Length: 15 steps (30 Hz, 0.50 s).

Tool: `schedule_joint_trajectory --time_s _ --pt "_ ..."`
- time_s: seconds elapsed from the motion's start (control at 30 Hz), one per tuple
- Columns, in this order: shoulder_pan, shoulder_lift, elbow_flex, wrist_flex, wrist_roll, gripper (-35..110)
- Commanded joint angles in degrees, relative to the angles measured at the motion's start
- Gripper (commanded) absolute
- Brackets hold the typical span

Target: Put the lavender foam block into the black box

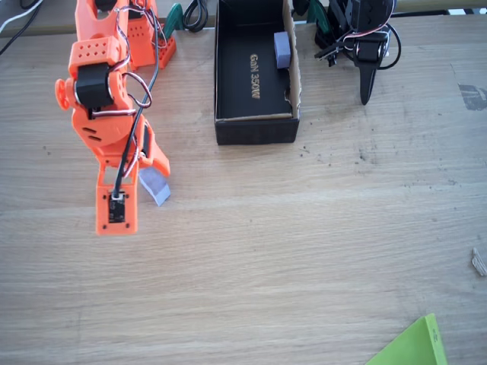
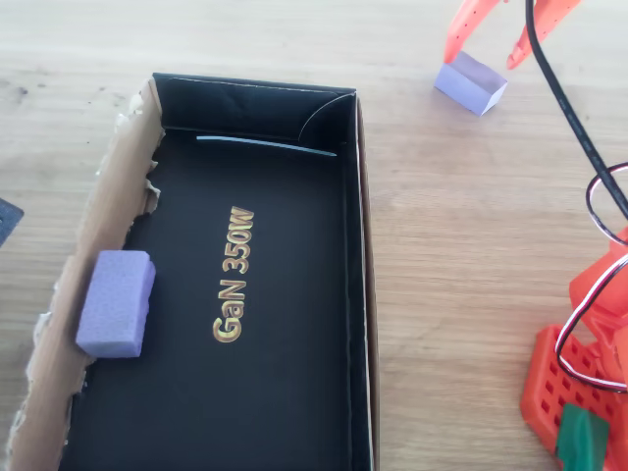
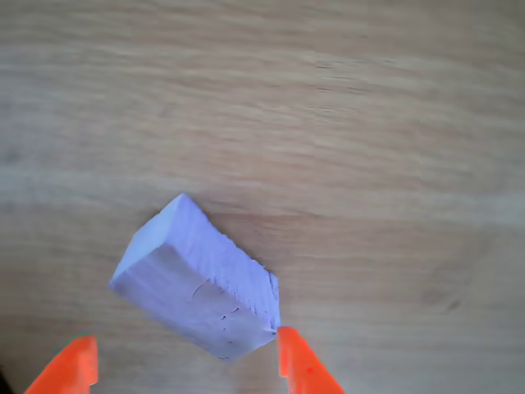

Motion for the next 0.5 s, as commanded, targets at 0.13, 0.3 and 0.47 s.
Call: schedule_joint_trajectory --time_s 0.13,0.3,0.47 --pt "-0.70 0.97 -2.29 2.02 10.99 34" --pt "-1.49 1.76 -1.32 2.99 15.12 34" --pt "-1.58 2.55 -1.23 2.99 17.40 34"
